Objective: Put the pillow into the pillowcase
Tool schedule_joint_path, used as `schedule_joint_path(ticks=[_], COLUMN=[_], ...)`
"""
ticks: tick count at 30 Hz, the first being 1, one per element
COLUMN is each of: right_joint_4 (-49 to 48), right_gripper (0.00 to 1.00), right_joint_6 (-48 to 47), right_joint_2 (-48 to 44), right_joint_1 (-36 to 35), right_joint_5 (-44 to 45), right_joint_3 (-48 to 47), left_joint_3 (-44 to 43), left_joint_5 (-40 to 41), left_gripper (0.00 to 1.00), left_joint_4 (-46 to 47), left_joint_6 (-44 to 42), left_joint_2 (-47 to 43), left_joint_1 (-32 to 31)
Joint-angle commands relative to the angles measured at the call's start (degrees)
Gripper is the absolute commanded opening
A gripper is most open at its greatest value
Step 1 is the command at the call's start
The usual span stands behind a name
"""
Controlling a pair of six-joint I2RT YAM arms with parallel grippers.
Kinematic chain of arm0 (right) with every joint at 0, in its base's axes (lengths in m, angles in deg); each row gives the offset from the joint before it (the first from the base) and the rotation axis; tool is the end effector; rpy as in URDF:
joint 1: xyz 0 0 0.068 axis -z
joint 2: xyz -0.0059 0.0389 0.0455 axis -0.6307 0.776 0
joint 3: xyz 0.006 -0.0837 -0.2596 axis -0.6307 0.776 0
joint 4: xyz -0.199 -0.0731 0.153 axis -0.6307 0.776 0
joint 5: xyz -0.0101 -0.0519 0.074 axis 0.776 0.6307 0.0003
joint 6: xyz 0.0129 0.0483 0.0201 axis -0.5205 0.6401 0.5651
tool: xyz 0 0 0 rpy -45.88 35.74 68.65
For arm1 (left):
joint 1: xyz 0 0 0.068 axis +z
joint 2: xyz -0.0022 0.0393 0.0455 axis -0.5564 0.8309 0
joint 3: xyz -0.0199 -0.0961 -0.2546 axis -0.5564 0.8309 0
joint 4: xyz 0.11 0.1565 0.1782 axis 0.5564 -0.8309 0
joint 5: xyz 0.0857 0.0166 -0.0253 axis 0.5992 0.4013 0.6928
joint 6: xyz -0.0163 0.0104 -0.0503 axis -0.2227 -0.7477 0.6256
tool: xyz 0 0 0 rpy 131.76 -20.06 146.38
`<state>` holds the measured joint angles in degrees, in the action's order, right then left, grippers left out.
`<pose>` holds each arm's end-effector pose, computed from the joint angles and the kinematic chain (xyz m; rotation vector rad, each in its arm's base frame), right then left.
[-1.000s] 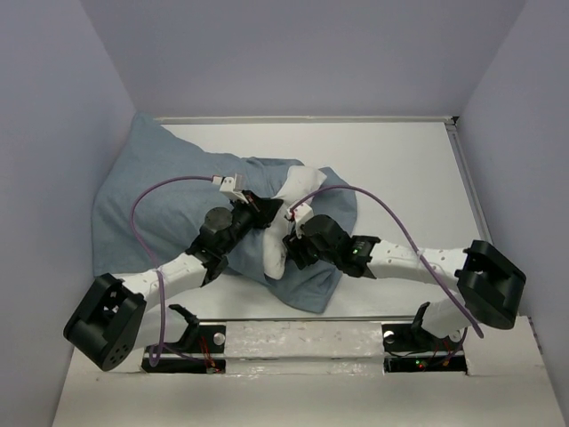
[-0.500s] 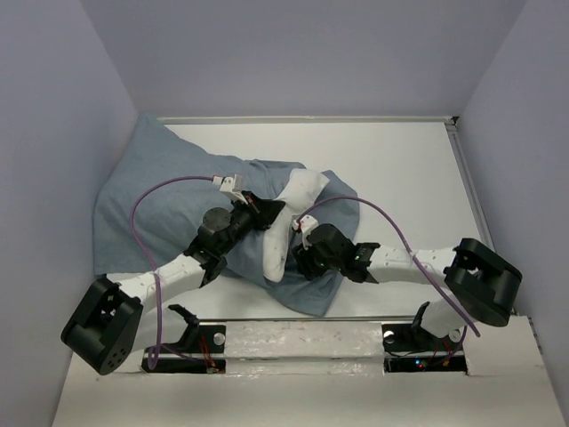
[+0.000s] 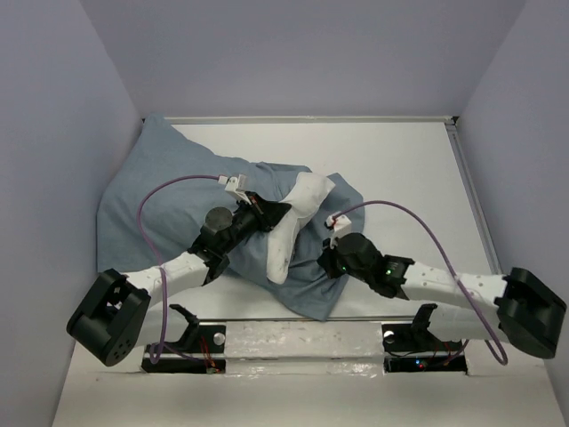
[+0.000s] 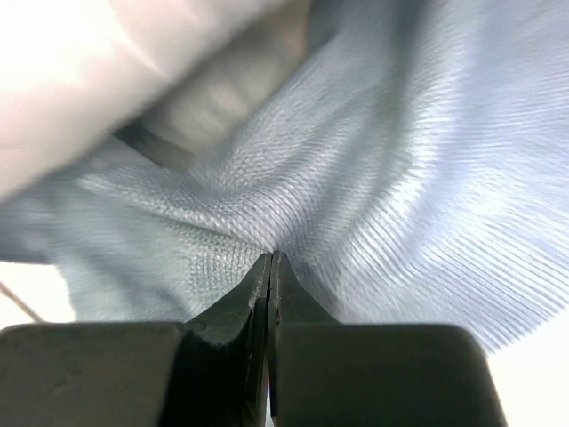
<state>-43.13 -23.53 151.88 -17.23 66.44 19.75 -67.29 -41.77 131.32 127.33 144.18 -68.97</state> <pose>0.1419 0.2011 0.1752 -0.5812 2.2059 0.5230 0.1998 -0.1497 0.2432 0.1391 1.5379 -1.1922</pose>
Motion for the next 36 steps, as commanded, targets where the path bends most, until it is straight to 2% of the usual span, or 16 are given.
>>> schedule_joint_path(ticks=[1, 3, 4, 5, 9, 10, 12, 15, 17, 19, 20, 25, 29, 31, 34, 36], right_joint_4=[-1.6, -0.9, -0.5, -0.5, 0.7, 0.1, -1.6, -5.3, -8.0, -9.2, -9.1, -9.0, -8.8, -8.8, -8.7, -7.7], right_gripper=[0.0, 0.21, 0.37, 0.39, 0.39, 0.36, 0.34, 0.39, 0.45, 0.58, 0.6, 0.64, 0.65, 0.68, 0.76, 0.76], right_joint_6=[5.1, 6.6, 7.0, 7.2, 8.8, 8.7, 9.5, 10.8, 10.2, 8.9, 7.8, 2.7, -5.1, -9.0, -12.1, -13.3], right_joint_2=[-12.6, -13.1, -11.9, -10.3, -1.5, 1.6, 4.6, 9.4, 11.0, 11.1, 10.5, 3.8, -0.2, -0.6, 2.1, 4.6], right_joint_1=[0.0, 0.0, 0.0, 0.0, 0.0, 0.0, 0.0, 0.0, 0.0, 0.0, 0.0, 0.0, 0.0, 0.0, 0.0, 0.0], right_joint_5=[3.9, 2.6, 2.5, 2.8, 9.1, 9.8, 11.5, 14.0, 11.9, 7.9, 4.7, -1.3, -8.1, -12.1, -13.0, -14.4], right_joint_3=[2.9, 1.2, 0.0, -1.1, -6.9, -8.2, -9.5, -10.9, -11.5, -11.1, -10.4, -5.1, -4.6, -4.9, -5.9, -7.2], left_joint_3=[-1.0, -0.8, -0.8, -1.0, -1.2, -0.9, -0.4, 0.3, 0.3, 0.3, 0.4, 0.3, -0.3, -0.5, -0.6, -0.3], left_joint_5=[-2.5, -3.3, -3.7, -4.3, -4.8, -4.7, -4.1, -4.0, -4.4, -4.5, -4.6, -4.9, -6.5, -6.5, -6.2, -6.3], left_gripper=[0.0, 0.0, 0.0, 0.0, 0.0, 0.0, 0.0, 0.0, 0.0, 0.0, 0.0, 0.0, 0.0, 0.0, 0.0, 0.0], left_joint_4=[4.9, 6.7, 8.2, 8.8, 9.3, 9.5, 10.0, 11.7, 11.1, 10.5, 10.0, 10.4, 11.7, 10.5, 9.7, 9.7], left_joint_6=[0.3, 1.6, 2.9, 3.2, 4.5, 4.8, 5.4, 6.6, 6.6, 5.9, 5.5, 5.3, 6.7, 6.5, 6.0, 6.4], left_joint_2=[-0.7, 0.0, 0.2, 0.7, -0.6, -1.2, -2.8, -3.9, -4.2, -4.3, -4.3, -3.2, -2.1, -2.6, -3.6, -3.7], left_joint_1=[-0.4, -0.6, -0.7, -0.9, -1.1, -1.1, -1.1, -1.1, -1.1, -1.1, -1.1, -1.1, -1.1, -1.1, -1.1, -1.1])
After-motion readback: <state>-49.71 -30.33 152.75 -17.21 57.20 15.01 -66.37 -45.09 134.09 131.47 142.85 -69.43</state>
